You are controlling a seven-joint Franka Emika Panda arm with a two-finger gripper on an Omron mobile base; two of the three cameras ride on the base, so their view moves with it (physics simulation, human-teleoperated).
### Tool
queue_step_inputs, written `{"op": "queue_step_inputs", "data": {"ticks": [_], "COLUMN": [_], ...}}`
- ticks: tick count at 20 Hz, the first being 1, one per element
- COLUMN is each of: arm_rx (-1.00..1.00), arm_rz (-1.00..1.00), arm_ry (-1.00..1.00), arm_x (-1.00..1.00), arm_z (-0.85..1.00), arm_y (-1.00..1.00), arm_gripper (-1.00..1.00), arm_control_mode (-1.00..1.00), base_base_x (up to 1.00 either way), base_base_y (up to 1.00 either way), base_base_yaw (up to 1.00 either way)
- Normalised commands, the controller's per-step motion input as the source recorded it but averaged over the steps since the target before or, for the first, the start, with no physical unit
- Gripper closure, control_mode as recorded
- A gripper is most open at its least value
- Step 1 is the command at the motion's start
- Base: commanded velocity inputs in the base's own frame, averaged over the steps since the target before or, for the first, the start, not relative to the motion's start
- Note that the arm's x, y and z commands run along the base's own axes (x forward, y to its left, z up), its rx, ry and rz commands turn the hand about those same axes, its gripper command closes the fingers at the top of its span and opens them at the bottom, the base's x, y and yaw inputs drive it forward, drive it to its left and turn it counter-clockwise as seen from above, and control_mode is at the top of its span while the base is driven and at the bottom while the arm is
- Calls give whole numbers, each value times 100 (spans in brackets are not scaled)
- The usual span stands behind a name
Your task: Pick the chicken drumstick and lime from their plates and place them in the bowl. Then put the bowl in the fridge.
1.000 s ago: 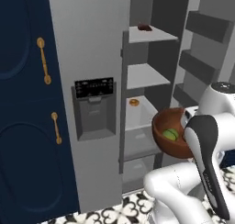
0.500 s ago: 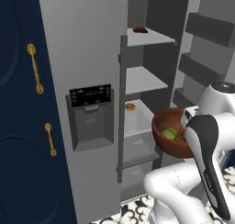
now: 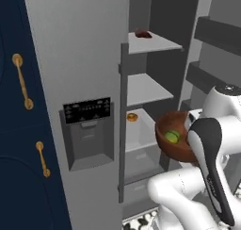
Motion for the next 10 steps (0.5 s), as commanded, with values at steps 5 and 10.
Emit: {"op": "queue_step_inputs", "data": {"ticks": [5,10], "arm_rx": [0,0], "arm_rz": [0,0], "arm_ry": [0,0], "arm_x": [0,0], "arm_z": [0,0], "arm_y": [0,0], "arm_gripper": [100,100], "arm_control_mode": [100,100], "base_base_x": [44,46], "base_base_y": [-32,-10], "base_base_yaw": [0,0]}}
